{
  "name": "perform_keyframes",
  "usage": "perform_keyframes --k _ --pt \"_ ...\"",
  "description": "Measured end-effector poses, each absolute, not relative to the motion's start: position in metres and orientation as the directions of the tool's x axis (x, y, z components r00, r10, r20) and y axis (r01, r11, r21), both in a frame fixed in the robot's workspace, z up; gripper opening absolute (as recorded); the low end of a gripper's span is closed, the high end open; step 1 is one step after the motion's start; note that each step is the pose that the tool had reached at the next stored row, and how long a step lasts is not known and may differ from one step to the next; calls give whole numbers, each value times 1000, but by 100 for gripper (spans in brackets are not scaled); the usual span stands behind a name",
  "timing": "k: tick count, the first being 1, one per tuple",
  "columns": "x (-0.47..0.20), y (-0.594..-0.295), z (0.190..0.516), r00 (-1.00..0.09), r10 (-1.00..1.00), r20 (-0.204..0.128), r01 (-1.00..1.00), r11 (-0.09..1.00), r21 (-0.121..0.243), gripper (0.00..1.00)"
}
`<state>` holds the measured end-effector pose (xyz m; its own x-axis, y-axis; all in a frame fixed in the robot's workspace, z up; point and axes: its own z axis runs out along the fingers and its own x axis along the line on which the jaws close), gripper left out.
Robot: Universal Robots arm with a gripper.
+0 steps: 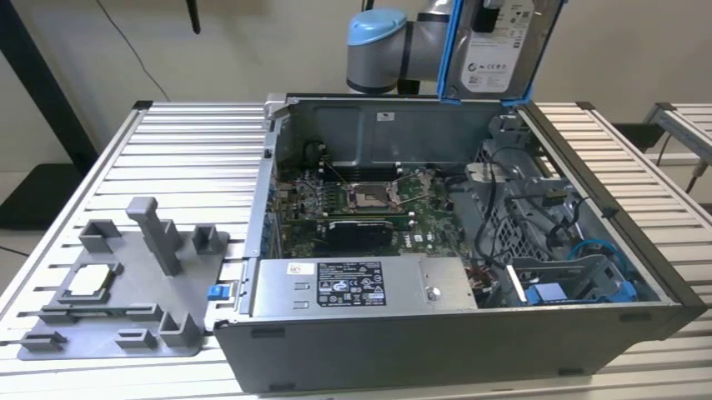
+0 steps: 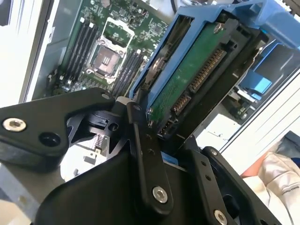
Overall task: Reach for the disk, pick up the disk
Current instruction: 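Pick up the disk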
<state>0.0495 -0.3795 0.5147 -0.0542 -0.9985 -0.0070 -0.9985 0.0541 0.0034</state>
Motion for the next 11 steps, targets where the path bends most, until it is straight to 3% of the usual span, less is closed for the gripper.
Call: perform_keyframes --k 11 --pt "64 -380 515 -54 -999 -7 -999 54 3 0"
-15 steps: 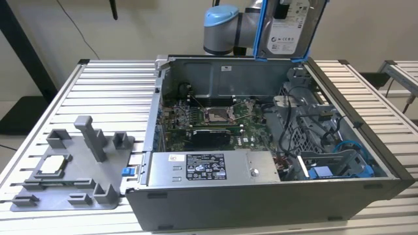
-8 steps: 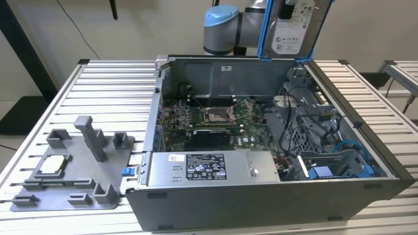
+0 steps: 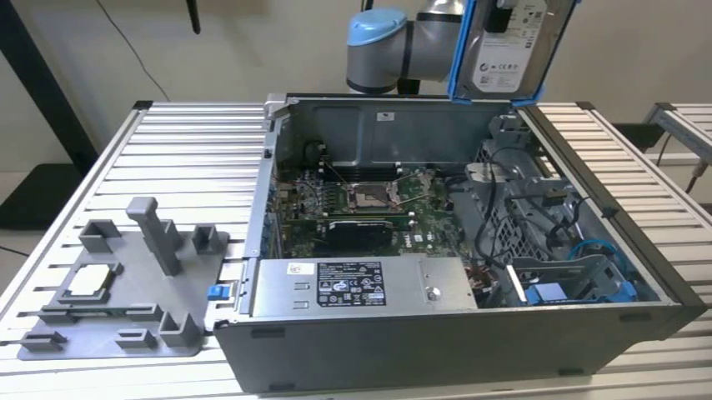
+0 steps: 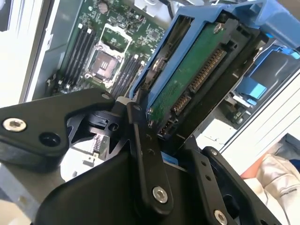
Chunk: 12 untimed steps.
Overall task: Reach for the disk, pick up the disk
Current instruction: 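Pick up the disk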
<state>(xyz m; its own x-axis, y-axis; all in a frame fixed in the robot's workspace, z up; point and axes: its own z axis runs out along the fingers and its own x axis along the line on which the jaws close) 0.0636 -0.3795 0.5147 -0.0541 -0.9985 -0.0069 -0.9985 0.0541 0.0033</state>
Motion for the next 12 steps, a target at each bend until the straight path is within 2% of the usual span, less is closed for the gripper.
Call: perform_keyframes --k 12 --pt "90 -380 515 -54 -999 -7 -999 54 3 0"
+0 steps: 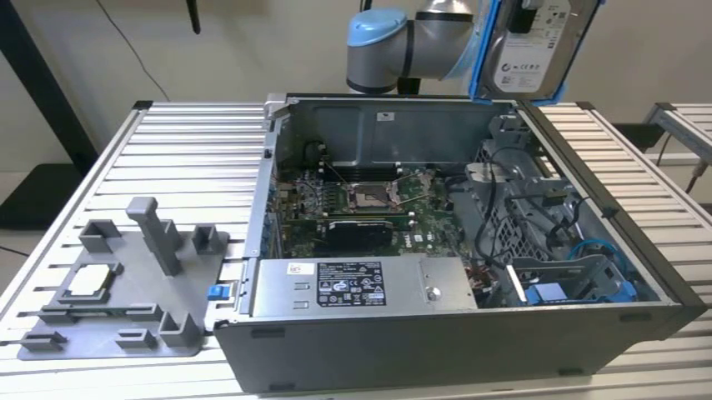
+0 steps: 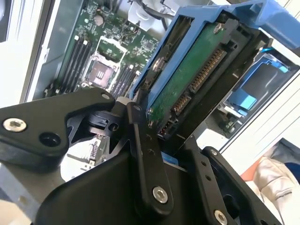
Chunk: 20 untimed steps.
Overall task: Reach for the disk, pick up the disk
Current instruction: 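Pick up the disk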
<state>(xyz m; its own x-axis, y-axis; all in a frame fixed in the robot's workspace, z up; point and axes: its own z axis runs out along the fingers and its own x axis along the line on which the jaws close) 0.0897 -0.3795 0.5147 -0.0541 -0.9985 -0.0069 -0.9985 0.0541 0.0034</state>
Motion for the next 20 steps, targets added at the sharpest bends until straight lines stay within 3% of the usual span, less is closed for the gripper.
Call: perform_keyframes --k 20 --pt "104 -380 515 -54 -999 -7 -999 54 3 0"
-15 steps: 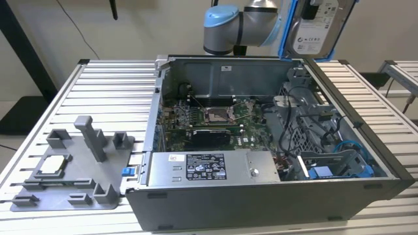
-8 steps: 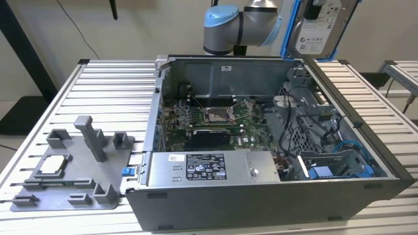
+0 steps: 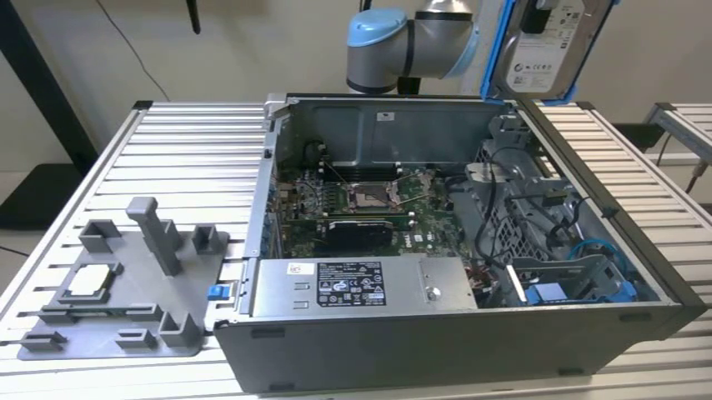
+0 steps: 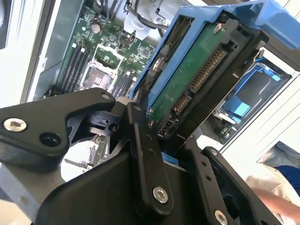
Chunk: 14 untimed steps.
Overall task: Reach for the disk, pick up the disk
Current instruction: 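Pick up the disk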
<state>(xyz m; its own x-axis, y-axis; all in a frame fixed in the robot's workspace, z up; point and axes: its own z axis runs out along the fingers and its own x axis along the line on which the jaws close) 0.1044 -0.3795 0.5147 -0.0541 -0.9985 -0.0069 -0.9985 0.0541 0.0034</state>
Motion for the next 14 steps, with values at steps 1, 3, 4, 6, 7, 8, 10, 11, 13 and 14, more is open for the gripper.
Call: perform_keyframes --k 1,3,4,6,7,8,10,11,13,14 --pt "104 -380 515 -54 -999 -7 -999 54 3 0" --pt "104 -380 515 -54 -999 -7 -999 54 3 0" --pt "104 -380 515 -54 -999 -7 -999 54 3 0" --pt "105 -381 514 -54 -999 -7 -999 54 3 0" --pt "106 -383 514 -54 -999 -7 -999 54 3 0" --pt "107 -386 514 -54 -999 -7 -999 54 3 0" --pt "109 -393 514 -54 -999 -7 -999 54 4 0" --pt "109 -397 513 -54 -999 -7 -999 54 4 0" --pt "110 -406 513 -54 -999 -7 -999 54 4 0" --pt "110 -411 513 -54 -999 -7 -999 54 4 0"
